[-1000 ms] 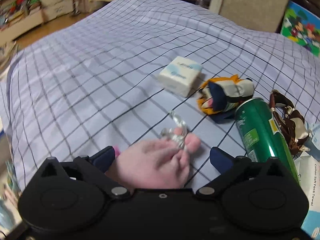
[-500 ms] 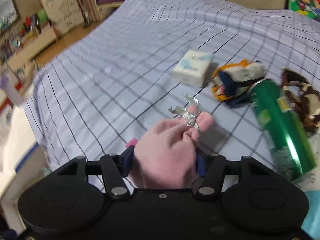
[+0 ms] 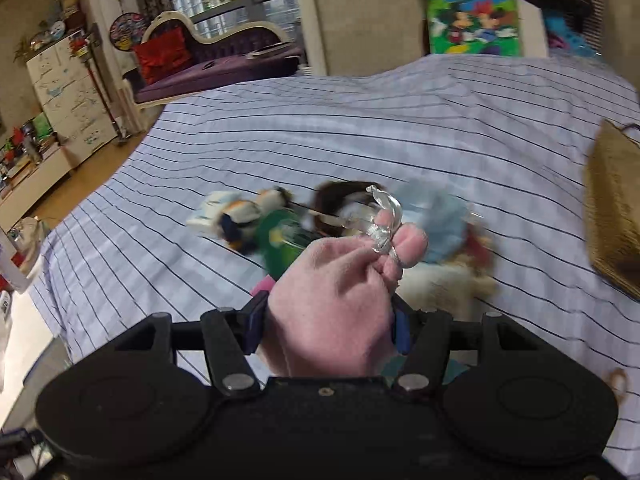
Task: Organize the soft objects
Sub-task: 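Lift the pink pouch with the right gripper while the left gripper moves over the pile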
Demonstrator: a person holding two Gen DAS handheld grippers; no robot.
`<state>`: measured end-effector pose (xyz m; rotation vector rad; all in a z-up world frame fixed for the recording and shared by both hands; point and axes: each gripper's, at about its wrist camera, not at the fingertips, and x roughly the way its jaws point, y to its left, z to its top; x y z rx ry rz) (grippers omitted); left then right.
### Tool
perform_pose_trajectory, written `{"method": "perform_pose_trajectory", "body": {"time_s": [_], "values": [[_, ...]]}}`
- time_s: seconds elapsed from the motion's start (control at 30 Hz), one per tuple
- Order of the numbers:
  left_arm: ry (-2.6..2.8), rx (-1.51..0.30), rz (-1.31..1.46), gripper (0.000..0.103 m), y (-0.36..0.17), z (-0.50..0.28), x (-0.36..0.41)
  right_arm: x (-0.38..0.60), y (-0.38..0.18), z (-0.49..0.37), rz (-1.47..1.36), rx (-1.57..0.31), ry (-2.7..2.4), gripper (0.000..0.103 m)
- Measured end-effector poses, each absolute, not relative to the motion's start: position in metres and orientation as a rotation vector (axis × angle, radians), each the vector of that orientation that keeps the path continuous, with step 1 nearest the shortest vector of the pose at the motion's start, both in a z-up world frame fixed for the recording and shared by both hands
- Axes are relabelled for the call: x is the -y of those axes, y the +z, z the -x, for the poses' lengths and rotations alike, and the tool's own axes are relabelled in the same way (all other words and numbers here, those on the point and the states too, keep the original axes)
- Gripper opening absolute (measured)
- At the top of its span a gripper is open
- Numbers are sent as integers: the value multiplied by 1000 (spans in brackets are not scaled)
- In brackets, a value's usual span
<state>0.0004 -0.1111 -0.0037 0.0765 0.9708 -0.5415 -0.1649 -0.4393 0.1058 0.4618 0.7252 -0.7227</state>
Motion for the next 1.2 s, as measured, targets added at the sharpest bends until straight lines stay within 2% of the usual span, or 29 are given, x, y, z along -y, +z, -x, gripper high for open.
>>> {"method": "perform_pose_trajectory", "body": {"time_s": [0.17, 0.47, 0.77, 0.93, 1.2], "values": [[-621, -953, -141, 97, 0, 17, 136, 429, 97, 194, -473, -734, -693, 60], [-753, -934, -233, 97, -1, 47, 164, 378, 55, 124, -479, -815, -483, 60], [-621, -905, -204, 97, 21, 5, 135, 337, 54, 64, -441, -848, -370, 60], [-604, -843, -290, 97, 38, -11, 160, 344, 55, 83, -464, -819, -386, 60], [-708, -857, -331, 97, 43, -26, 247, 390, 72, 133, -482, -659, -549, 60]]}}
